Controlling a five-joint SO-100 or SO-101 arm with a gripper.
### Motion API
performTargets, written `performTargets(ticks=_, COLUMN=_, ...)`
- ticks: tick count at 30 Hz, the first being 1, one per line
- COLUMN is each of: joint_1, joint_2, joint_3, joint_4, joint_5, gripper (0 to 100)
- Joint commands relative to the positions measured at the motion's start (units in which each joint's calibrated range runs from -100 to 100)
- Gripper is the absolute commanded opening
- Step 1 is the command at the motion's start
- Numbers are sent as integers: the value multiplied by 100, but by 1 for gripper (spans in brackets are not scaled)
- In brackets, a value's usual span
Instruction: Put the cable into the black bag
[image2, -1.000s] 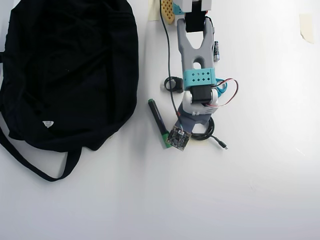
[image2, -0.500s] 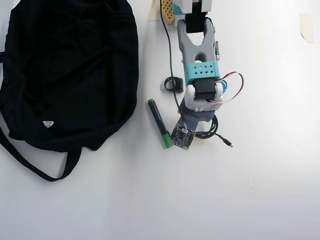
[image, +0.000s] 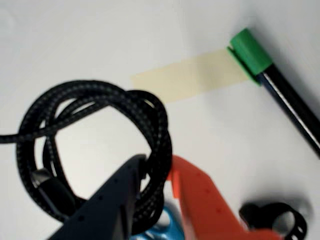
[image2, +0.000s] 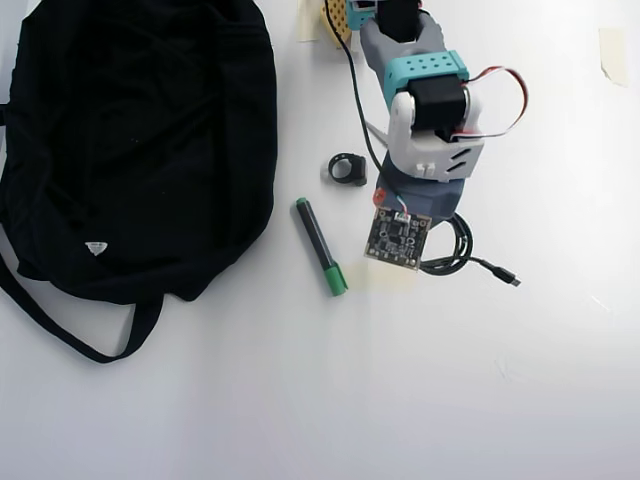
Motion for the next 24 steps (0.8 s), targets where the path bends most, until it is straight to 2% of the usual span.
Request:
performTargets(ticks=1, joint_1=-20, joint_2=-1275, joint_3=1043, joint_4=94, joint_5=69, gripper=2)
performTargets(ticks=13, joint_1=301, joint_2=-3881, joint_3=4538, joint_4=86, joint_5=703, gripper=2)
performTargets(ticks=24, joint_1=1573, joint_2=-4703, joint_3=5257, joint_4=86, joint_5=855, gripper=2)
